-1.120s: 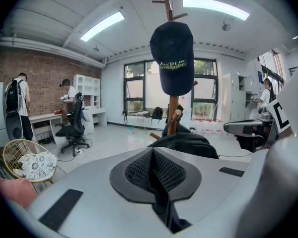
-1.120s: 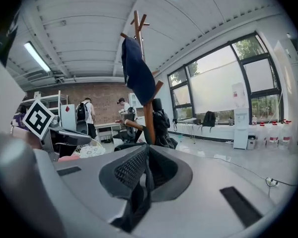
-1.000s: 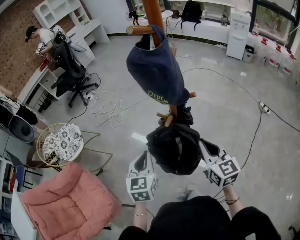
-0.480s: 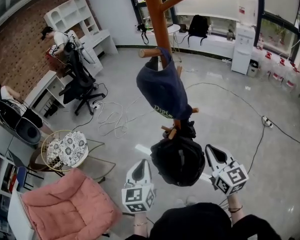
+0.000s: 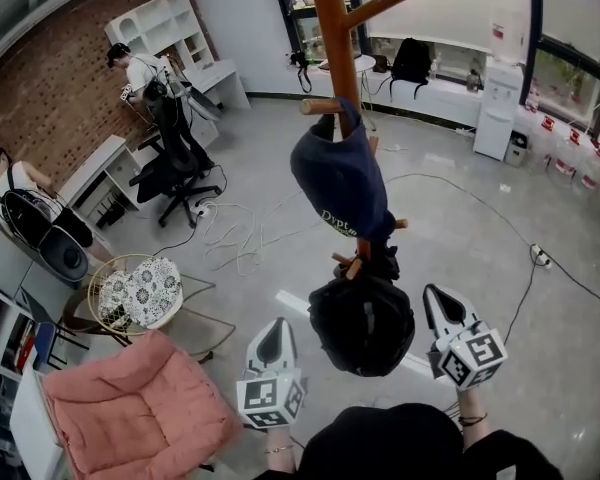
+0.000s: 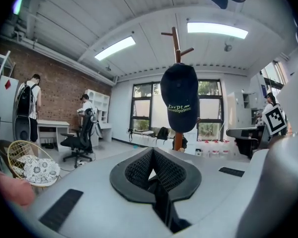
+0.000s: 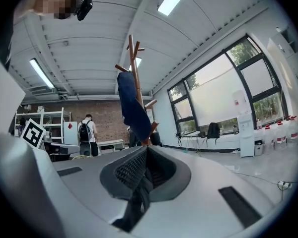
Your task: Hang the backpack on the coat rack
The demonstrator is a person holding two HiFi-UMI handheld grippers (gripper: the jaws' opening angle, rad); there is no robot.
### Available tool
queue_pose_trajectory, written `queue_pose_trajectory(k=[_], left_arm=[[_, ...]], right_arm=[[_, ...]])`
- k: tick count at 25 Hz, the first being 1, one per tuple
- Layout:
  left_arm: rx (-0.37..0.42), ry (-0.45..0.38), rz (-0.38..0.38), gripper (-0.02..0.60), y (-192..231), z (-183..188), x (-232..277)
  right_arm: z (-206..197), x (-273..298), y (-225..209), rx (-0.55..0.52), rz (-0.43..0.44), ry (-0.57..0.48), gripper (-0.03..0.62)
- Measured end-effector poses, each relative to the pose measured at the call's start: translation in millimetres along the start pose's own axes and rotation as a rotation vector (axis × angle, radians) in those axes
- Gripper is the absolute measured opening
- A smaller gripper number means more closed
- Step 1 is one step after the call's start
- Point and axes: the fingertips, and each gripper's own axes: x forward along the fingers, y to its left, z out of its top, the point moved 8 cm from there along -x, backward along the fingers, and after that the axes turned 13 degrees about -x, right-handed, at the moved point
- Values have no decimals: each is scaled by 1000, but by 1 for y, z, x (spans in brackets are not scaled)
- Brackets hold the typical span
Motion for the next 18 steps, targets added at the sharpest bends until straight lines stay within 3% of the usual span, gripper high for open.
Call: queue_pose_trajectory(k=[18], left_arm=[[-15, 13, 43, 14, 10, -7, -3]], right_arm=[[-7, -2, -5, 48, 7, -9, 12]])
